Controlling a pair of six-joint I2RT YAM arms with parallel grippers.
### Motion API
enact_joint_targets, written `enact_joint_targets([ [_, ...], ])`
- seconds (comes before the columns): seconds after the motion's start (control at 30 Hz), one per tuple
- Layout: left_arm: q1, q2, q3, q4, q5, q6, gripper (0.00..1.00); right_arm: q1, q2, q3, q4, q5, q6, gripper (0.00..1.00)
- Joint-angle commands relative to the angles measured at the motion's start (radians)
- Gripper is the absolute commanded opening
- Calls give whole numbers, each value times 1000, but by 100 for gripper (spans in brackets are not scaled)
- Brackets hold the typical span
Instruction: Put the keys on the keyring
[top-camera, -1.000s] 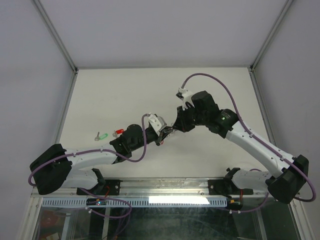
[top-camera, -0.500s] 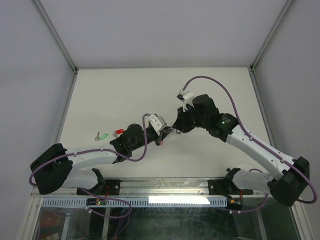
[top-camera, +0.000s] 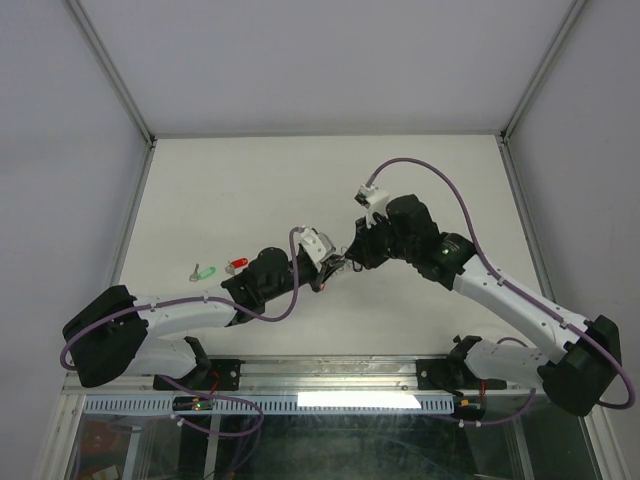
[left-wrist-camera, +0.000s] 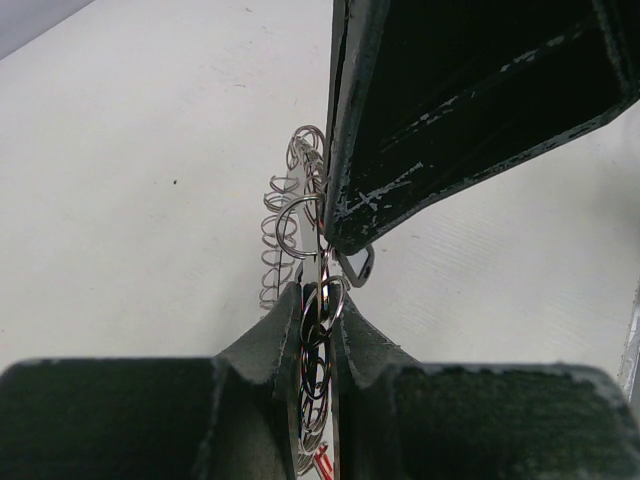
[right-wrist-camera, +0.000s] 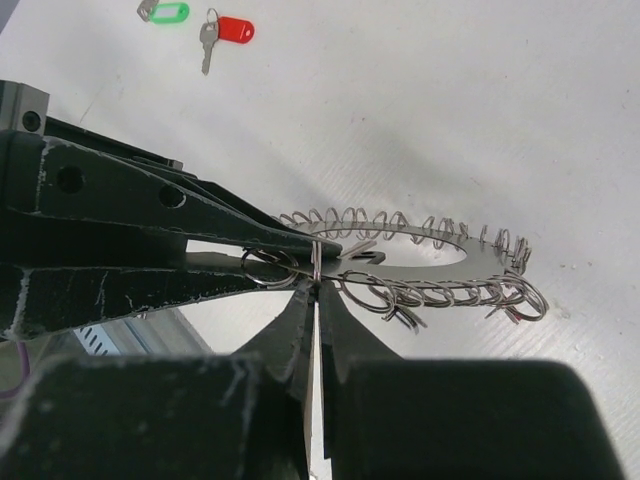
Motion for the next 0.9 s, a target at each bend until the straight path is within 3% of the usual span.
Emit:
enact_joint_targets([
  [0.0,-9,-1,50,-29,-22,19,0,3,25,91,-4,-15,-22,0],
  [0.33,-9,3,73,-95,-70,39,0,3,121,228,-195,-182,-3,0],
  [0.6,-9,-11,68,-117,-100,51,0,2,201,341,-423,-100,-36,0],
  [0.73,-9,-20,61,-120,-103,54,0,-10,181,338,-416,-34,-40,0],
  [0.87,-9,-24,56,-118,-99,54,0,-15,104,288,-289,-27,-35,2],
])
